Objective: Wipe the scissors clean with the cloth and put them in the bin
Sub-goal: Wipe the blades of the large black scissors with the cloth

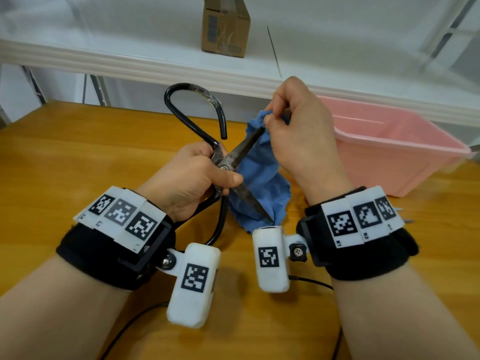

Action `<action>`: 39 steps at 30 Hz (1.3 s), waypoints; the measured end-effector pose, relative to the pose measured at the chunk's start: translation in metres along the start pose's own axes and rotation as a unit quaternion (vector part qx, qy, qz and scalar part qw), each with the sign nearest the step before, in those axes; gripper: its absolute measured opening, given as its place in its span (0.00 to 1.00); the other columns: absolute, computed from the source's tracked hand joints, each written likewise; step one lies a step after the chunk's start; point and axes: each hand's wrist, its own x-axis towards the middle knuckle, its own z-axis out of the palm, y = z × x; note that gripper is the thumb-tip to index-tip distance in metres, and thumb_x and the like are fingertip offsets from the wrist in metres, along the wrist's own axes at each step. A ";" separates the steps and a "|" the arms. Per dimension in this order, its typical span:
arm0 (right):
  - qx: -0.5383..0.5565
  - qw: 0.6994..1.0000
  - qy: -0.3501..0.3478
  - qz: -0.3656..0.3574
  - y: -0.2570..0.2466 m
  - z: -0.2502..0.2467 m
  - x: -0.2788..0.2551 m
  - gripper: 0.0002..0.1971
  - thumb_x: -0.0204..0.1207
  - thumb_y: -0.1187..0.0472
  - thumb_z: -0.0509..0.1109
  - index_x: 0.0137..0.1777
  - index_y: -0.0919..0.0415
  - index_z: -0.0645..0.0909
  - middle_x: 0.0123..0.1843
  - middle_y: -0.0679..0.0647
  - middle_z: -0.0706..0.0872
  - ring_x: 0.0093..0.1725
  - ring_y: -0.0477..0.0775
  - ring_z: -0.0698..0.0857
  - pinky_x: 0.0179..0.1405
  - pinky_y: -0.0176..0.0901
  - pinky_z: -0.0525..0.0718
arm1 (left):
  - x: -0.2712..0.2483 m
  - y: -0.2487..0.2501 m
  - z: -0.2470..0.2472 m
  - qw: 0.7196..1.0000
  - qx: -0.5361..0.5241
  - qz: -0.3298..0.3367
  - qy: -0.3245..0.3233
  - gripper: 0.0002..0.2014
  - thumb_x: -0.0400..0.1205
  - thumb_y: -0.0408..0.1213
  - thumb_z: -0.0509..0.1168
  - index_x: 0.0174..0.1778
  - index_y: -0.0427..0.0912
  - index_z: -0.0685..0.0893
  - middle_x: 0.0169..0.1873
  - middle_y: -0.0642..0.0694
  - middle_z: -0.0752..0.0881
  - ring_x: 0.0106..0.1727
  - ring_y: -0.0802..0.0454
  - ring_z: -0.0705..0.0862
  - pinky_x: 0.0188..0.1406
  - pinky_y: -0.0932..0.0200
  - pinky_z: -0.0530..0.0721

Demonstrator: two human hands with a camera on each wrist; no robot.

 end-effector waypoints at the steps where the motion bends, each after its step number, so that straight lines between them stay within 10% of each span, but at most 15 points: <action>1: -0.003 1.000 0.001 0.005 0.001 -0.001 0.000 0.14 0.75 0.73 0.65 0.40 0.52 0.71 0.38 0.46 0.80 0.37 0.43 0.77 0.37 0.41 0.79 | 0.000 -0.001 -0.001 1.000 -0.004 -0.008 0.004 0.16 0.72 0.14 0.68 0.35 0.40 0.74 0.23 0.46 0.79 0.24 0.51 0.79 0.26 0.59 0.79; 5: 0.067 0.997 0.020 0.045 0.005 -0.008 0.005 0.14 0.75 0.72 0.66 0.40 0.51 0.72 0.38 0.49 0.80 0.38 0.48 0.81 0.37 0.41 0.82 | 0.001 -0.001 -0.005 0.999 -0.042 -0.028 0.009 0.16 0.72 0.15 0.67 0.34 0.41 0.74 0.26 0.46 0.81 0.30 0.47 0.78 0.31 0.57 0.76; 10: 0.212 0.970 0.043 0.107 0.004 -0.015 0.007 0.14 0.70 0.68 0.70 0.36 0.48 0.74 0.42 0.55 0.84 0.50 0.68 0.87 0.49 0.67 0.89 | 0.001 0.003 -0.010 0.998 -0.053 -0.017 0.005 0.12 0.75 0.18 0.67 0.35 0.39 0.76 0.28 0.45 0.80 0.26 0.54 0.79 0.25 0.64 0.79; 20: 0.142 0.988 -0.047 0.044 -0.013 -0.002 -0.002 0.15 0.72 0.69 0.76 0.37 0.50 0.75 0.38 0.50 0.83 0.37 0.49 0.84 0.38 0.49 0.88 | -0.001 0.002 -0.006 0.999 -0.049 -0.022 -0.001 0.11 0.74 0.16 0.66 0.39 0.37 0.76 0.29 0.44 0.80 0.26 0.54 0.80 0.23 0.66 0.79; 31: 0.129 0.985 0.061 0.098 0.010 -0.018 0.008 0.17 0.67 0.73 0.68 0.34 0.48 0.72 0.33 0.42 0.77 0.34 0.44 0.77 0.35 0.47 0.81 | -0.002 0.004 -0.004 1.000 -0.013 -0.012 0.013 0.12 0.74 0.17 0.68 0.37 0.38 0.75 0.28 0.44 0.81 0.27 0.50 0.79 0.29 0.60 0.79; 39: 0.174 0.980 -0.059 0.083 0.001 -0.018 0.006 0.17 0.69 0.77 0.68 0.35 0.51 0.80 0.40 0.49 0.89 0.41 0.48 0.86 0.40 0.42 0.86 | -0.004 0.032 -0.029 0.993 -0.038 0.043 0.101 0.05 0.78 0.28 0.71 0.39 0.38 0.82 0.27 0.48 0.82 0.28 0.56 0.80 0.29 0.66 0.76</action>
